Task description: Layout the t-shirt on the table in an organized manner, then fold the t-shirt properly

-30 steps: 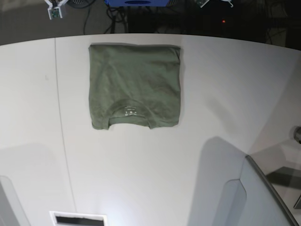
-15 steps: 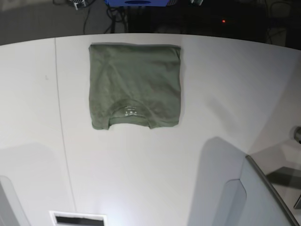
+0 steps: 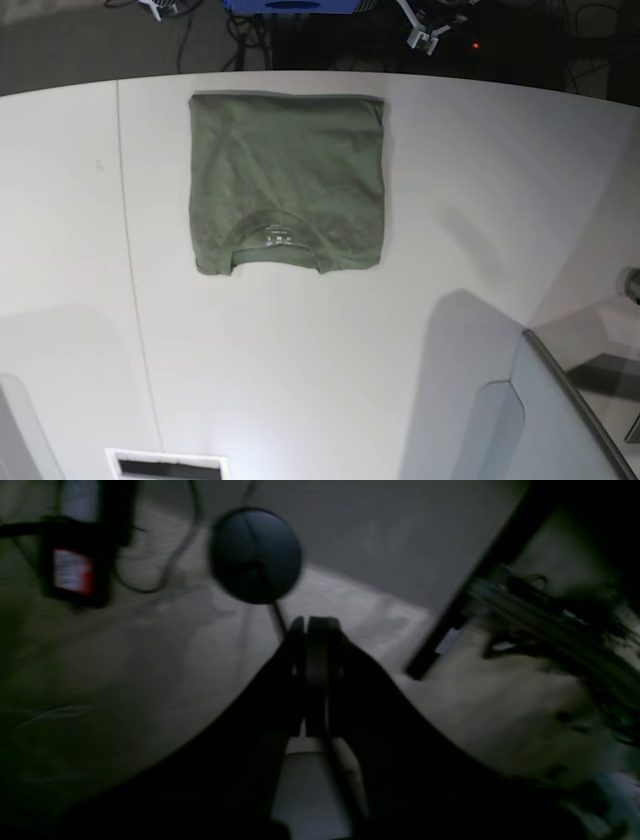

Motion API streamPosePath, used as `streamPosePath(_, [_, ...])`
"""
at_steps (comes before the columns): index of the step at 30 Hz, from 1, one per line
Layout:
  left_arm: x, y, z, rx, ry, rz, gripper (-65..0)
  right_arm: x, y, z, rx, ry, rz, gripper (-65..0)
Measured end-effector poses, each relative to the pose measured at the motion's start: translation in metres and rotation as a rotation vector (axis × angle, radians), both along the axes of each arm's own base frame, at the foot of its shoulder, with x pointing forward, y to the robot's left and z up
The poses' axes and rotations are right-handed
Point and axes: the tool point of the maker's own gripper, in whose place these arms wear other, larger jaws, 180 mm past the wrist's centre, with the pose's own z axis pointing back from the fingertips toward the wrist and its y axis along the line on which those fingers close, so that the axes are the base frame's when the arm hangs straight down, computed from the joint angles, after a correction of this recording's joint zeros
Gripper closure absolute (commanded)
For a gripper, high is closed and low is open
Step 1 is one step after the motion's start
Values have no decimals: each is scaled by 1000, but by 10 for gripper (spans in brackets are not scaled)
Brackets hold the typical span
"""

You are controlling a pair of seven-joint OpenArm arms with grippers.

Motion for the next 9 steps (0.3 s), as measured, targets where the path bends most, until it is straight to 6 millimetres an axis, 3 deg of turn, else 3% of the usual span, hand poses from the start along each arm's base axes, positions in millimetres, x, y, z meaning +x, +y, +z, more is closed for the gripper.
streamPosePath(2, [-10,4,-1,9,24,-4,0,-3,10,-1,22,6,0,-6])
streamPosePath(5, [-28,5,-1,12,65,-8,0,-1,7,-1,12,1,-10,-6])
streamPosePath(9, [-24,1,-1,5,55,-7,0,0,-10,1,-29,-16,-154,-6])
